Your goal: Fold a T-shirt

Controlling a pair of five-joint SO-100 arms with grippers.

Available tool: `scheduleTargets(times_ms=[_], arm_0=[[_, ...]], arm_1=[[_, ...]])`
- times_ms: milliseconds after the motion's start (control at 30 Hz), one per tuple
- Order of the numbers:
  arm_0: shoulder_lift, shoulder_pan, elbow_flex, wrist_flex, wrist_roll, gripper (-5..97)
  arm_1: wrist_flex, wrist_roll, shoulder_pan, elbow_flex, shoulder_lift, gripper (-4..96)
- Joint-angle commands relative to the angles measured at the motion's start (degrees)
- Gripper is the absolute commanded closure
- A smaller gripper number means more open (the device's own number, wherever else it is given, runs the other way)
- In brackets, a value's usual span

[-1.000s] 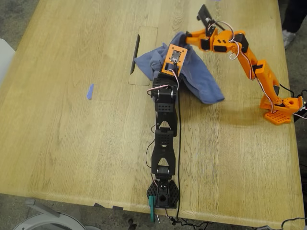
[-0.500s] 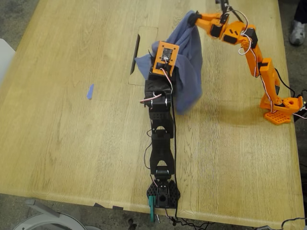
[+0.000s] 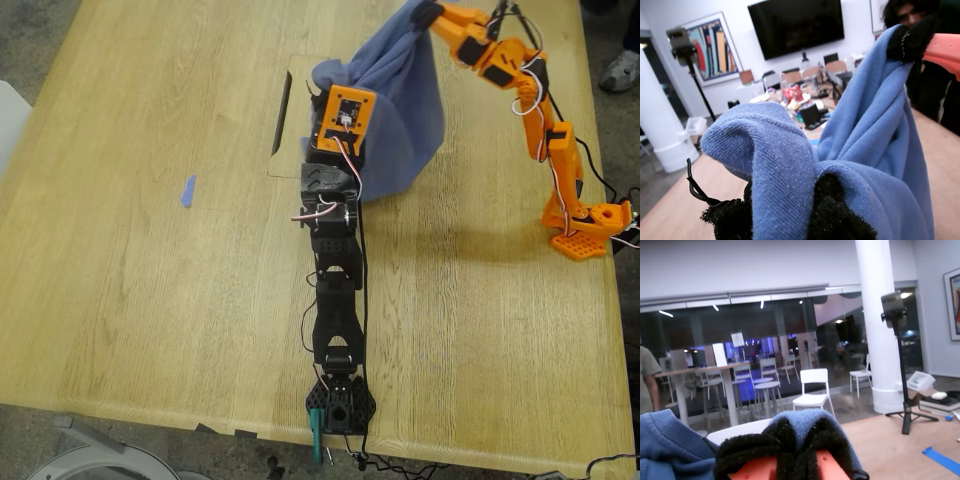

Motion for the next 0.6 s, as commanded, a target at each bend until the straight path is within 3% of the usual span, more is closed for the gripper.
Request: scheduleTargets(times_ms=[0,367,567], arm_0=[[12.13,0.53,-2.20,-3.60,0.26,92],[17.49,8.44,2.37,-1.41,0.35,92],[20.30,12.57,3.69,-2.20,0.35,92]], arm_1=[[1.58,-0.62,-0.18,-1.14,6.68,91.3],[19.16,-1.41,0.18,-1.14,18.02,91.3],[18.54,-2.29,-2.20,-1.14,22.94,91.3]])
